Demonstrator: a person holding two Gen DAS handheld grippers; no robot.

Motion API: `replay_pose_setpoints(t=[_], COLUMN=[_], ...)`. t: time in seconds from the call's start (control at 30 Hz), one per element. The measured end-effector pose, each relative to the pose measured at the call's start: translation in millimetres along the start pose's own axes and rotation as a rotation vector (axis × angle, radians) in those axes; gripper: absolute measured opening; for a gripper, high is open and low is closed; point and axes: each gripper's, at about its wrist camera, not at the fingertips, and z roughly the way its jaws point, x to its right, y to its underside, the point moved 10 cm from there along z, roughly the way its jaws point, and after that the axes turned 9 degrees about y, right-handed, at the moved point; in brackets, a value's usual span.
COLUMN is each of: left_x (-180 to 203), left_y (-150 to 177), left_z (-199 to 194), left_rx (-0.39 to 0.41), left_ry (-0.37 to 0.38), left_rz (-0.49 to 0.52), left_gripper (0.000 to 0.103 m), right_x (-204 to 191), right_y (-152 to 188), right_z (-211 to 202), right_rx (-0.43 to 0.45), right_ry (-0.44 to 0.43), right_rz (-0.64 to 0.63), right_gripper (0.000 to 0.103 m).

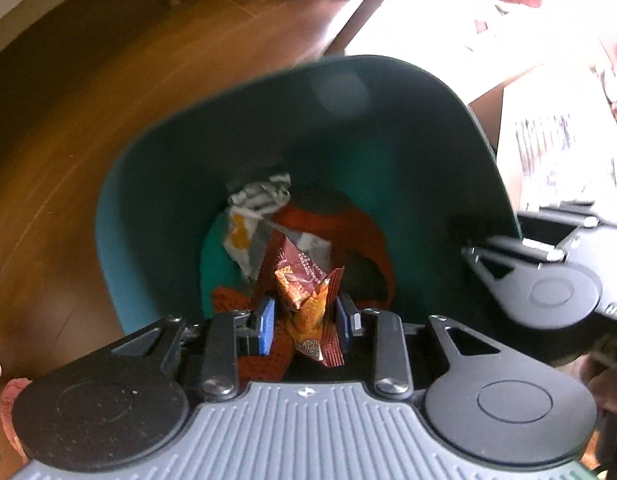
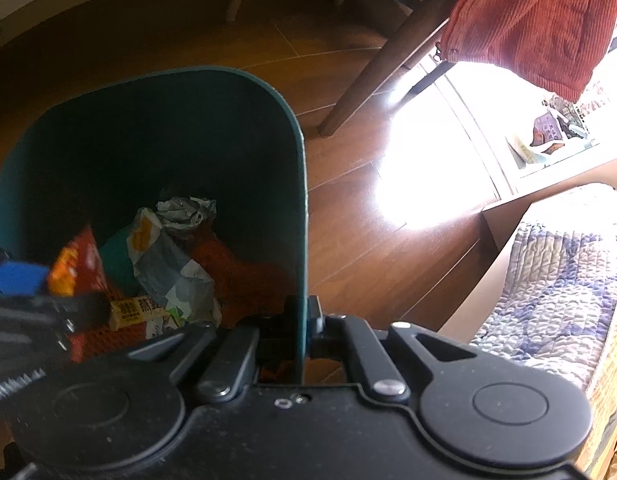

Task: Collect trash
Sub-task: 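Carry the snack wrapper into the wastebasket and open the left tool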

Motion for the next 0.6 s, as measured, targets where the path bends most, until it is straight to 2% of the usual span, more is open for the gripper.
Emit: replay_pose_setpoints(t=[0.13, 0.23, 0.47, 0.6], left_x=[1.1, -4.1, -0.8, 1.5], left_y=[9.2, 14.6, 16.3, 17.0], left_z=[15.6, 22.6, 20.7, 11.8], left_rx=[-0.052, -0.083, -0.05, -0.027], left_ry=[-0.046, -0.043, -0.121, -0.123], left_rz=[0.081, 0.079, 0.213, 0.244], left_gripper=[0.03, 0.03, 0.03, 0.034], right_x=[2.8, 1.9, 9.4, 17.3], right_y=[-1.4, -3.0, -3.2, -3.7], right_z=[5.9, 8.3, 12.7, 19.3], right_rx=[-0.013, -0.019, -0.028, -0.053], right_ry=[-0.003, -0.011, -0.025, -0.037], right_rz=[0.001, 0.006, 0.041, 0.091], right_gripper=[0.002, 0.002, 0.004, 0.005])
